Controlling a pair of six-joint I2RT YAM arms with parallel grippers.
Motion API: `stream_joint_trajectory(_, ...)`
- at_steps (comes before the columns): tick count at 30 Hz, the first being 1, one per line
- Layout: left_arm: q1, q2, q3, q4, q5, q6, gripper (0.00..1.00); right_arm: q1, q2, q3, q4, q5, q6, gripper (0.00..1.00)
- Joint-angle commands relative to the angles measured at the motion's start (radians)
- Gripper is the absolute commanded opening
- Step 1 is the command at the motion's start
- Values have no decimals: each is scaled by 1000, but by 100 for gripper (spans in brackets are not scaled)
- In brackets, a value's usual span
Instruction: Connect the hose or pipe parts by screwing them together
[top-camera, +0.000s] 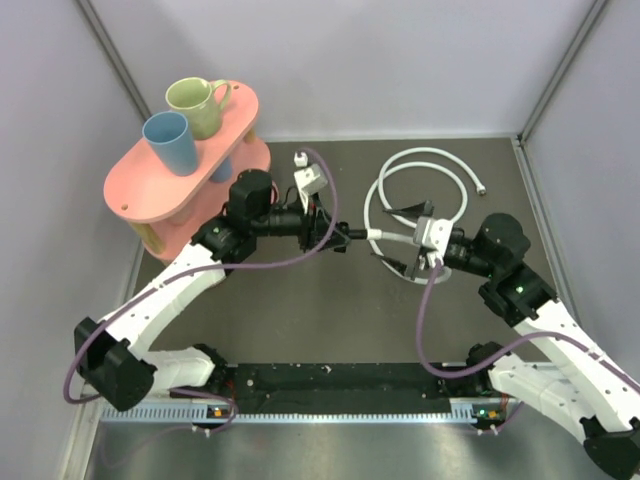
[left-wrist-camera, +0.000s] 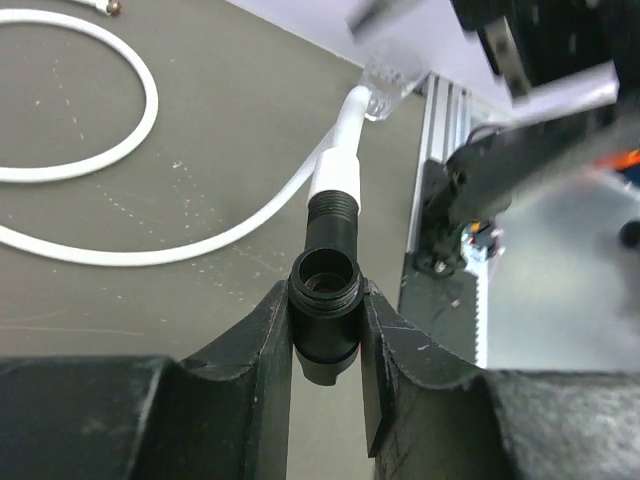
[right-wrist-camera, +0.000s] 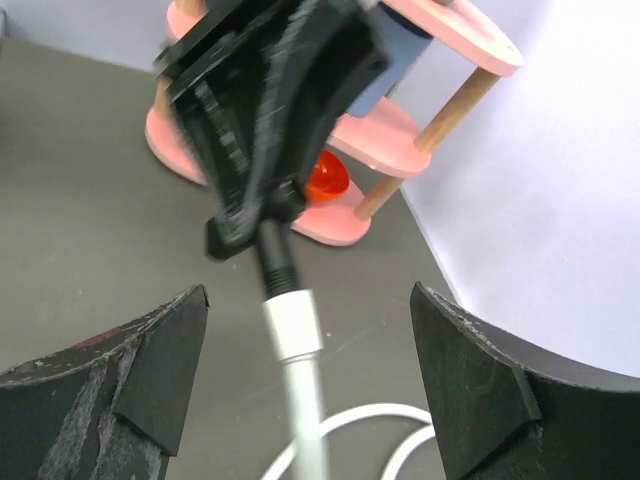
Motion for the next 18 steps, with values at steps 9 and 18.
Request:
stream_joint_trajectory(9,62,97,201,-126,57,-758,0,221,-78,-79,21,331,-410,70)
stream_joint_trajectory(18,71,80,107,166,166,-1085,0,233,-42,-133,151,379,-500,57)
